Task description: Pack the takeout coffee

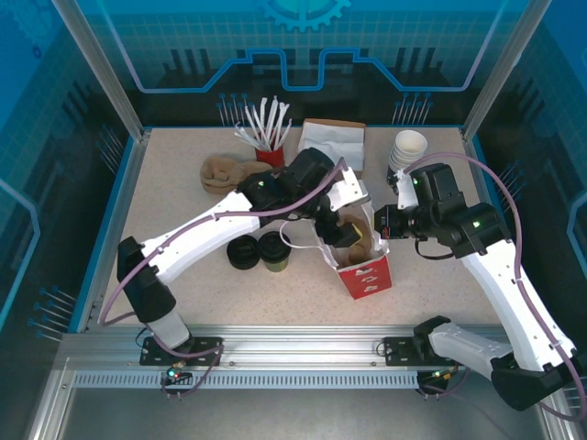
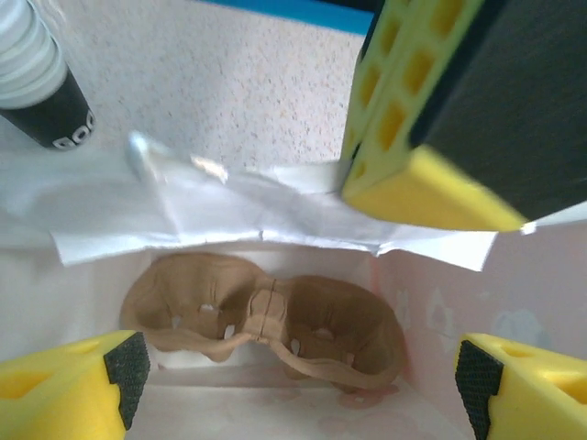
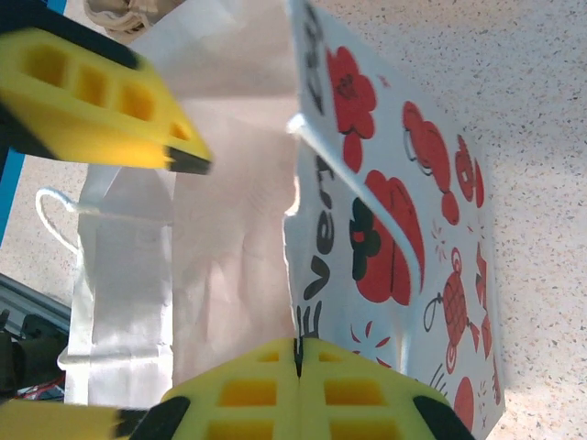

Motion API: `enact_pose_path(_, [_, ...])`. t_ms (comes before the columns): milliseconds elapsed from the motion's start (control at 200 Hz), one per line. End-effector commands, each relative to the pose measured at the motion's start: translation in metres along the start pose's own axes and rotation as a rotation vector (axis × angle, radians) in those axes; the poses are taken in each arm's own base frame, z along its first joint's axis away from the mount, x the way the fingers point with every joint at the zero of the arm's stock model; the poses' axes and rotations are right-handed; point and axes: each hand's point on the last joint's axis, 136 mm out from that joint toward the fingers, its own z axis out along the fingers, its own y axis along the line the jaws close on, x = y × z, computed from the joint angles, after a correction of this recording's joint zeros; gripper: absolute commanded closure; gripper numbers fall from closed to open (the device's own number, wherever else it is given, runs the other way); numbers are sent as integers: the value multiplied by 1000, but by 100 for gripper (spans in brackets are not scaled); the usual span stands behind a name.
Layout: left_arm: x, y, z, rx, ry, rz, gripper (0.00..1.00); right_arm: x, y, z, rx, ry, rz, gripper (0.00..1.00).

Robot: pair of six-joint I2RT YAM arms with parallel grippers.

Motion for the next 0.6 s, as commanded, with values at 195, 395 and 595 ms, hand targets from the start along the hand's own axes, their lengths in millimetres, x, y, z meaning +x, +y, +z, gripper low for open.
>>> enact_pose_path(195, [-35, 3, -70, -157, -131, -98, 12, -7, 8, -1, -89, -37, 74, 100])
enact_pose_path(395, [-26, 21, -92, -267, -161, -248, 12, -12, 6, 6, -120, -38, 140, 100])
enact_pose_path(595, [-9, 29, -101, -300, -198, -351, 12, -15, -7, 17, -114, -21, 221, 100])
